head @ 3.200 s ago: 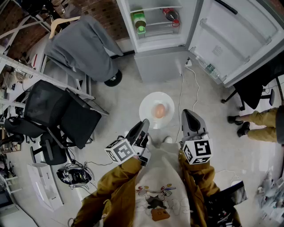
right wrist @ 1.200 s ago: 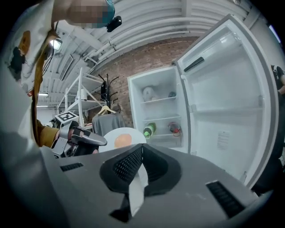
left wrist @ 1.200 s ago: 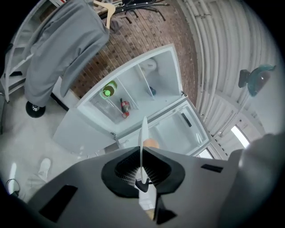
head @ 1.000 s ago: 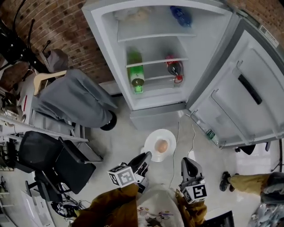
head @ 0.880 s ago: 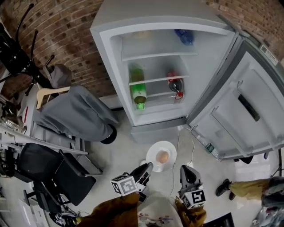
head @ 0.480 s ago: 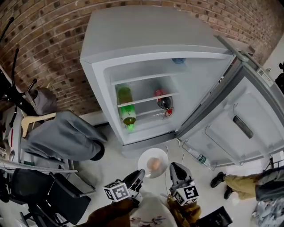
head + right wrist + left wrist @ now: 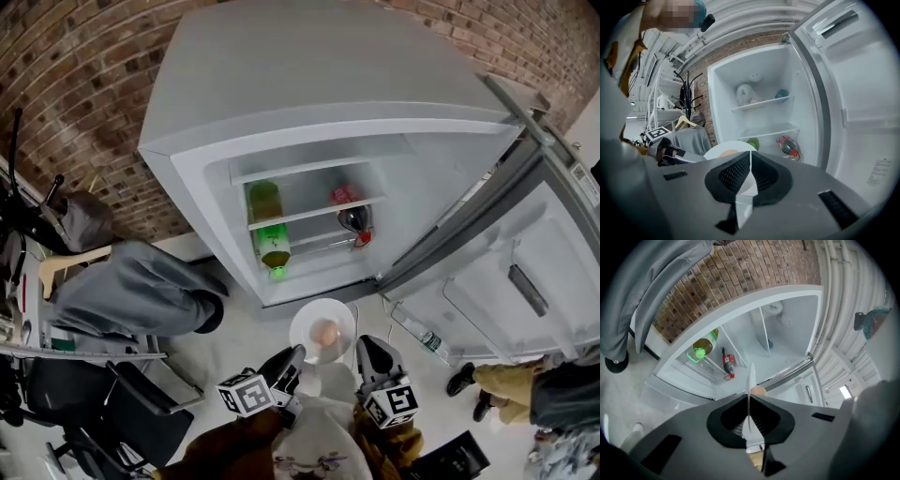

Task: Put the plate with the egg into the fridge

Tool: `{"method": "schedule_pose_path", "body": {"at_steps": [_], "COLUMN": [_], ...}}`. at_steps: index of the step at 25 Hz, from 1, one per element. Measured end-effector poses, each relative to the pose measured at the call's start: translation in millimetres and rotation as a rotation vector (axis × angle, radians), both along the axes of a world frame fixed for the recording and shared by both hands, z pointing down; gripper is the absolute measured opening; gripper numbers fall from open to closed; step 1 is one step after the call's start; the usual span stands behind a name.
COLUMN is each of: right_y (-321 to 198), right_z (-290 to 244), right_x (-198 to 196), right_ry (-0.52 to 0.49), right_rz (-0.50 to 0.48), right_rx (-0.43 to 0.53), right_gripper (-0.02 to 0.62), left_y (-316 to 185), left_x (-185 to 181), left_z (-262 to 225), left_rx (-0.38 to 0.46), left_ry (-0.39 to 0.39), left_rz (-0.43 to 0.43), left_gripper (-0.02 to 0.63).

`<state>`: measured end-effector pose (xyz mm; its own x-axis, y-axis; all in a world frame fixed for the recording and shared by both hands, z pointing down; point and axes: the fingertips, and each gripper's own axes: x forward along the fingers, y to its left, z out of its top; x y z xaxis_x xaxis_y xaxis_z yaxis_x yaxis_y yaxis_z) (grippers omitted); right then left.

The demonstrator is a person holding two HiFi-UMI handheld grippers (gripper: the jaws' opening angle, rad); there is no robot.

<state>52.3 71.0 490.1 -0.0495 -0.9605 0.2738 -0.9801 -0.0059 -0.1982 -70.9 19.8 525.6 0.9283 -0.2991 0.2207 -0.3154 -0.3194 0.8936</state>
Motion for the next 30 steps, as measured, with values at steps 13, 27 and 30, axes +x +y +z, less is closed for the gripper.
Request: {"method": "schedule_pose_path", "body": {"at_steps": [13, 27, 30], "right_y": [-62, -95, -100], "right_z": [-17, -29, -30], "right_x": [45, 65, 68], "right_ry": [0.012, 0.059, 0.054], "right_rz": [-0.15, -0.208, -0.206], "right_rx": [0.062, 0.094, 0.091], "right_gripper": [0.005, 0.006, 0.006], "left_y": [-49, -87, -94], "left_x": [37, 67, 72], "left_z": [-9, -27, -30], "left_rx": [-0.022, 0.012, 0.025], "left_ry": [0.029, 0.063, 0.056], "left_rz": [-0.215, -0.308, -0.318], "left_gripper": [0.017, 0.017, 0.017]}}
